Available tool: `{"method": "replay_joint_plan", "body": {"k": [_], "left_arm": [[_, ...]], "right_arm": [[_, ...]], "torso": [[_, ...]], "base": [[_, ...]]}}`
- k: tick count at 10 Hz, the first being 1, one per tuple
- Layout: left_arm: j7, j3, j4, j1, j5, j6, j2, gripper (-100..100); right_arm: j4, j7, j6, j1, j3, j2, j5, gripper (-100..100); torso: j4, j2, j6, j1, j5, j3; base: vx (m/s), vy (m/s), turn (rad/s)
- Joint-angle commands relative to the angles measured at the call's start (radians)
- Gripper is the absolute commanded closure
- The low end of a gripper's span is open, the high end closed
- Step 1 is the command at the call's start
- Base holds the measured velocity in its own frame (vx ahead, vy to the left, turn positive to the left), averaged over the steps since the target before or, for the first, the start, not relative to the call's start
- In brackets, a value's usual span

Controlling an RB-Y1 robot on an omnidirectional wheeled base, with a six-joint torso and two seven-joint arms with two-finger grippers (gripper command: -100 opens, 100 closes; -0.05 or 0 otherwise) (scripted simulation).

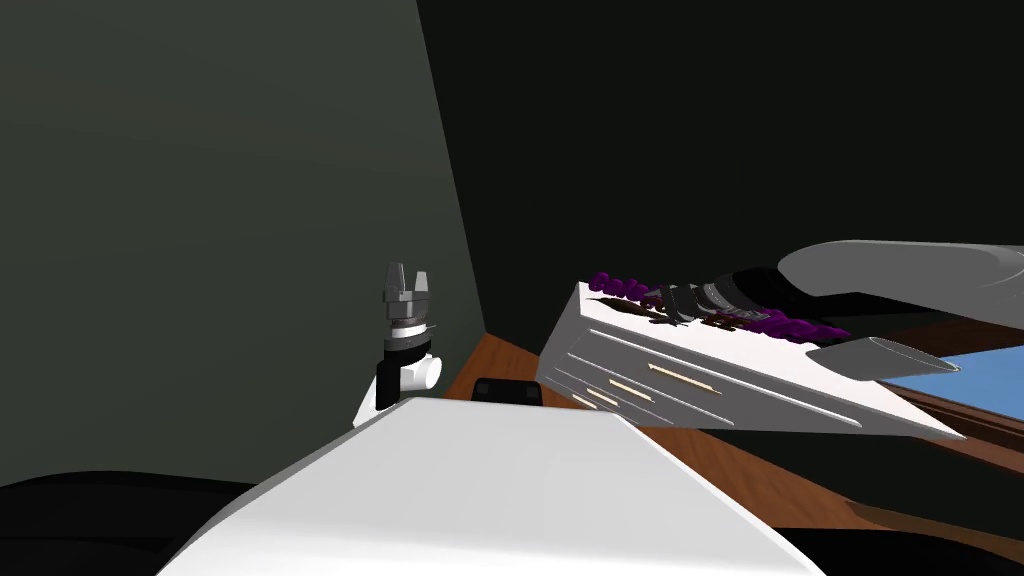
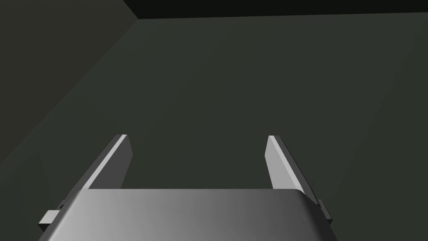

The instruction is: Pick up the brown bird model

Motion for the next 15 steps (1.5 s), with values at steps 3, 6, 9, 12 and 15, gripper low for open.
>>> {"method": "replay_joint_plan", "body": {"k": [3, 6, 9, 12, 15], "left_arm": [[0.000, 0.000, 0.000, 0.000, 0.000, 0.000, 0.000, 0], [0.000, 0.000, 0.000, 0.000, 0.000, 0.000, 0.000, 0], [0.000, 0.000, 0.000, 0.000, 0.000, 0.000, 0.000, 0], [0.000, 0.000, 0.000, 0.000, 0.000, 0.000, 0.000, 0], [0.000, 0.000, 0.000, 0.000, 0.000, 0.000, 0.000, 0]], "right_arm": [[-0.004, -0.025, -0.016, 0.000, -0.002, 0.001, 0.023, 0], [0.001, -0.010, 0.015, 0.015, 0.022, 0.033, 0.037, -100], [0.001, -0.010, 0.018, 0.015, 0.023, 0.036, 0.039, 100], [0.001, -0.010, 0.018, 0.015, 0.023, 0.036, 0.039, 0], [-0.009, -0.030, -0.008, 0.001, 0.003, 0.015, 0.038, 100]], "torso": [[0.001, 0.003, 0.000, 0.000, 0.000, 0.002], [0.001, 0.004, 0.000, 0.002, 0.000, 0.002], [0.001, 0.005, 0.000, 0.000, 0.000, 0.003], [0.001, 0.005, 0.000, 0.000, 0.000, 0.003], [0.002, 0.007, 0.001, -0.001, 0.001, 0.004]], "base": [[0.029, -0.004, 0.017], [0.011, 0.021, 0.122], [0.000, 0.001, -0.005], [0.000, 0.000, 0.000], [-0.008, -0.020, -0.115]]}}
